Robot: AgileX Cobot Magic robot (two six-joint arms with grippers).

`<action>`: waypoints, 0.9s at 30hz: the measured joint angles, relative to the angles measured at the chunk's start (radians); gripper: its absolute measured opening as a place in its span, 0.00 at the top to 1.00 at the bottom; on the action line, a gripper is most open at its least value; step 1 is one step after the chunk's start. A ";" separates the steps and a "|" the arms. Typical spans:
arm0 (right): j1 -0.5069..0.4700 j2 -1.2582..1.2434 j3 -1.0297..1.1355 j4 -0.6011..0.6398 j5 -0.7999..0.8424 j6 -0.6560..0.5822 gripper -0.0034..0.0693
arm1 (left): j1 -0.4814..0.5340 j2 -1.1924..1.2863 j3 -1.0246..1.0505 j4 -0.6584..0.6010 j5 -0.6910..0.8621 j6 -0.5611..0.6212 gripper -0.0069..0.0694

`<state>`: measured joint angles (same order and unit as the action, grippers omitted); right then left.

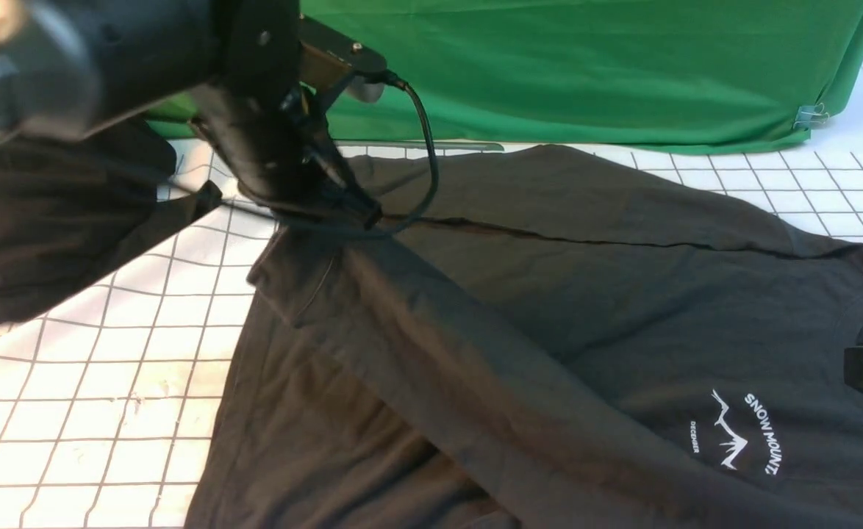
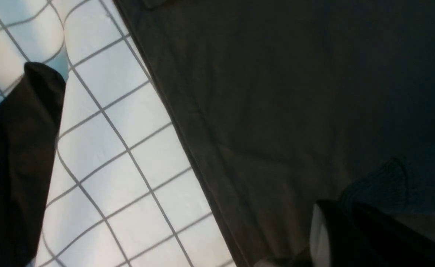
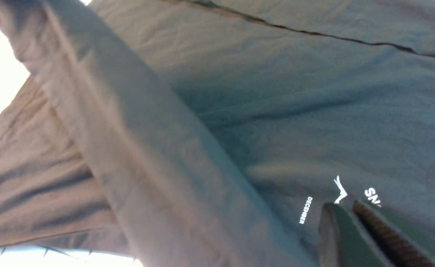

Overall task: Fold a long-sleeved shirt over a white checkered tablecloth.
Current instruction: 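Fold the left side of the black T-shirt inward over its body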

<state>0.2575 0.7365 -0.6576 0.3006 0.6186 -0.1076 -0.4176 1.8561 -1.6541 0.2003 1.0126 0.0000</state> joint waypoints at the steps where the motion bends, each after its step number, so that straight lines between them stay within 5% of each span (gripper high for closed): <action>1: 0.000 0.000 0.000 0.000 0.000 0.000 0.90 | 0.004 0.013 -0.007 0.000 0.002 0.000 0.89; 9: 0.000 0.000 0.000 0.000 0.023 0.000 0.88 | 0.088 0.180 -0.184 -0.061 0.041 0.010 0.89; 22: 0.005 0.175 -0.061 0.120 0.305 -0.261 0.86 | 0.138 0.297 -0.221 -0.078 0.016 0.000 0.89; 27: 0.121 0.330 -0.065 0.148 0.315 -0.334 0.84 | 0.141 0.299 -0.221 -0.080 0.008 0.000 0.89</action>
<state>0.3787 1.0664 -0.7228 0.4487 0.9335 -0.4417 -0.2767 2.1548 -1.8748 0.1206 1.0208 0.0000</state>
